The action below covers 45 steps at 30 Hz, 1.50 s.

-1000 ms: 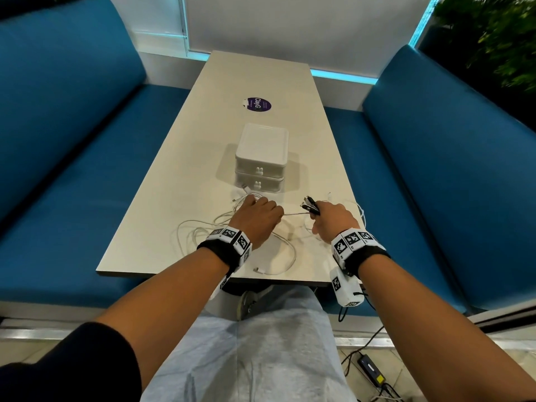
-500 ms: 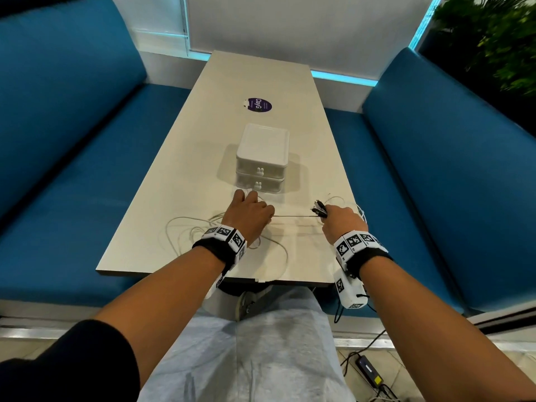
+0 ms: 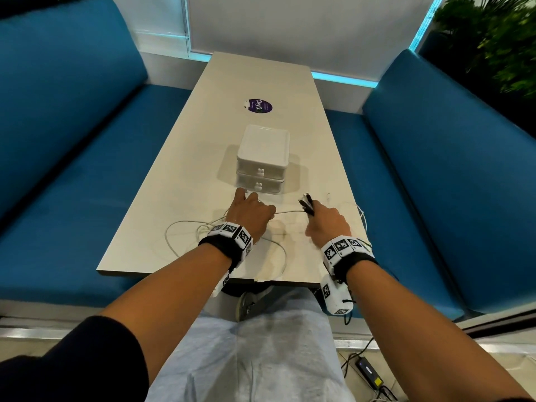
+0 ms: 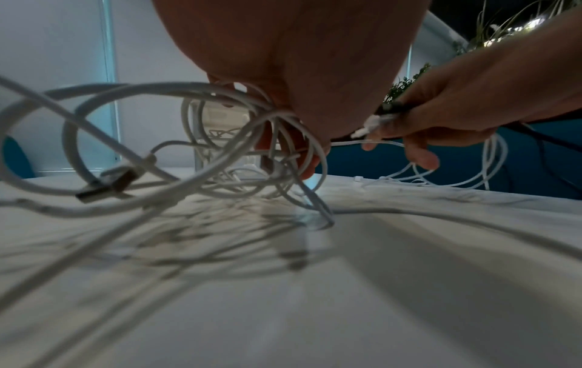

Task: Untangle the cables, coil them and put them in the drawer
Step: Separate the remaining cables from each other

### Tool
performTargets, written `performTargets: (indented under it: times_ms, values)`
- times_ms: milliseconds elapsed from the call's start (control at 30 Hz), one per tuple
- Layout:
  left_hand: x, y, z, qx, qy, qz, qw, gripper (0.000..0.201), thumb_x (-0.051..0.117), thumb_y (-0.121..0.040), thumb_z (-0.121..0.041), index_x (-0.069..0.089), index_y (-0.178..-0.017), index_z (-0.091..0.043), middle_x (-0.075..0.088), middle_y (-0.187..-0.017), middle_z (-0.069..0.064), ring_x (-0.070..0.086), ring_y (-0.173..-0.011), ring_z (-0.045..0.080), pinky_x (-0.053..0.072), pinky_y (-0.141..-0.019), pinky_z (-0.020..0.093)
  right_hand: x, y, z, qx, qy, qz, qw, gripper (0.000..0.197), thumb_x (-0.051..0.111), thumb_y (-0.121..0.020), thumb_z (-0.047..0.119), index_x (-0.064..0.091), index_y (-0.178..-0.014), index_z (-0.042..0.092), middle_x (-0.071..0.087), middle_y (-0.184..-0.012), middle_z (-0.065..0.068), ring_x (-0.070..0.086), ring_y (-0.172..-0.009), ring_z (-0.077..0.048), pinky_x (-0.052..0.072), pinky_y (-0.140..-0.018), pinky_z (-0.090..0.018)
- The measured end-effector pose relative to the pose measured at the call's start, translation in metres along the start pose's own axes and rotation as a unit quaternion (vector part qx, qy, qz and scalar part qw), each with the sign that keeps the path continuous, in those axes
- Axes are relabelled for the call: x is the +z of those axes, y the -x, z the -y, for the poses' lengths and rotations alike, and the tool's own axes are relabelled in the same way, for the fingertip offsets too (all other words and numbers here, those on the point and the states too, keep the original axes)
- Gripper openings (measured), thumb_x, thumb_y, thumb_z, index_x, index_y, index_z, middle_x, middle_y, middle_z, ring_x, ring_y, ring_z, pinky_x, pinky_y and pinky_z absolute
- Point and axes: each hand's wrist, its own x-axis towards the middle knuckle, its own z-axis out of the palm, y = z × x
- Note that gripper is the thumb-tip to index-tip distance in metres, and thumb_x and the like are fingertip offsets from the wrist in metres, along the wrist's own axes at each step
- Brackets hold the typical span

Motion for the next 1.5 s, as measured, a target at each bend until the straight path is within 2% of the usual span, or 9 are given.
performTargets:
  times_ms: [200,333,567,700,967,1100,1233,1367,1500]
  values:
    - [-0.002,-0.001,-0.006,0.035,0.009,-0.014,0.999,0.016,0.057,-0.096,-0.027,0.060,-0.110,-0.034,0.069,-0.086,-0.008,0.052,-0.098,0.021,0.023,-0.084,0.042,0.013,0.003,0.025,-0.087,-0.087,0.084,0.989,0.024,0.056,-0.081,0.011,0.060,-0.103,0.021,0.073,-0.088,-0.005,0.066,-0.082,-0.028,0.055,-0.079,-0.043]
    - [-0.004,0.003,0.001,0.012,0.052,-0.028,0.998,0.020,0.041,-0.102,-0.035,0.061,-0.102,-0.030,0.069,-0.090,-0.006,0.050,-0.100,0.023,0.026,-0.088,0.043,0.009,0.001,0.024,-0.088,-0.081,0.092,0.988,0.016,0.051,-0.084,0.013,0.059,-0.090,0.025,0.073,-0.083,0.001,0.067,-0.078,-0.023,0.056,-0.076,-0.041]
    - [0.007,0.011,0.017,-0.011,0.117,0.014,0.993,0.019,0.051,-0.092,-0.015,0.053,-0.094,-0.034,0.063,-0.098,-0.009,0.049,-0.103,0.023,0.025,-0.087,0.041,-0.012,-0.009,0.001,-0.014,-0.098,0.061,0.993,0.014,0.050,-0.078,0.016,0.057,-0.081,0.027,0.072,-0.086,-0.002,0.065,-0.077,-0.027,0.057,-0.073,-0.042]
    - [0.009,0.008,0.019,-0.018,0.128,-0.016,0.991,0.017,0.050,-0.084,-0.013,0.051,-0.078,-0.029,0.062,-0.082,-0.010,0.050,-0.091,0.020,0.022,-0.077,0.038,-0.016,-0.013,-0.012,0.035,-0.088,0.041,0.995,0.013,0.054,-0.080,0.016,0.057,-0.080,0.028,0.067,-0.093,-0.006,0.065,-0.077,-0.029,0.057,-0.074,-0.041]
    - [0.009,0.005,0.008,-0.035,0.107,-0.008,0.994,0.022,0.042,-0.100,-0.029,0.063,-0.097,-0.030,0.069,-0.092,-0.005,0.054,-0.098,0.022,0.026,-0.087,0.043,-0.002,-0.004,-0.010,0.055,-0.002,-0.001,0.998,0.019,0.049,-0.094,0.024,0.057,-0.111,0.021,0.063,-0.102,-0.011,0.062,-0.086,-0.032,0.052,-0.074,-0.037]
    - [-0.001,-0.001,0.001,-0.022,0.084,-0.015,0.996,0.022,0.041,-0.100,-0.027,0.062,-0.095,-0.029,0.065,-0.083,-0.006,0.055,-0.096,0.021,0.022,-0.090,0.043,0.011,0.006,0.016,-0.052,-0.056,0.039,0.996,0.054,0.057,-0.087,0.015,0.049,-0.137,0.032,0.066,-0.102,-0.015,0.064,-0.091,-0.036,0.052,-0.077,-0.036]
    - [-0.006,-0.002,-0.003,-0.008,0.096,-0.024,0.995,0.018,0.043,-0.100,-0.027,0.060,-0.096,-0.031,0.061,-0.079,-0.008,0.055,-0.093,0.021,0.023,-0.088,0.041,0.016,0.004,0.028,-0.091,-0.120,0.067,0.986,0.024,0.051,-0.082,0.013,0.062,-0.101,0.023,0.073,-0.082,-0.005,0.066,-0.079,-0.028,0.055,-0.077,-0.042]
    - [-0.008,0.000,0.001,0.017,0.147,-0.011,0.989,0.006,0.049,-0.097,-0.032,0.052,-0.099,-0.026,0.062,-0.087,-0.008,0.057,-0.092,0.020,0.026,-0.091,0.041,0.007,0.000,0.024,-0.102,-0.129,0.060,0.985,0.020,0.047,-0.084,0.011,0.061,-0.087,0.025,0.072,-0.072,0.006,0.065,-0.074,-0.019,0.054,-0.076,-0.038]
    - [-0.002,0.007,0.007,0.040,0.207,0.031,0.977,0.041,0.061,-0.077,-0.005,0.045,-0.109,-0.027,0.051,-0.103,-0.009,0.056,-0.095,0.021,0.026,-0.087,0.037,-0.002,-0.009,0.015,-0.071,-0.108,0.066,0.989,0.014,0.045,-0.076,0.023,0.056,-0.080,0.031,0.072,-0.079,0.001,0.064,-0.076,-0.024,0.056,-0.074,-0.043]
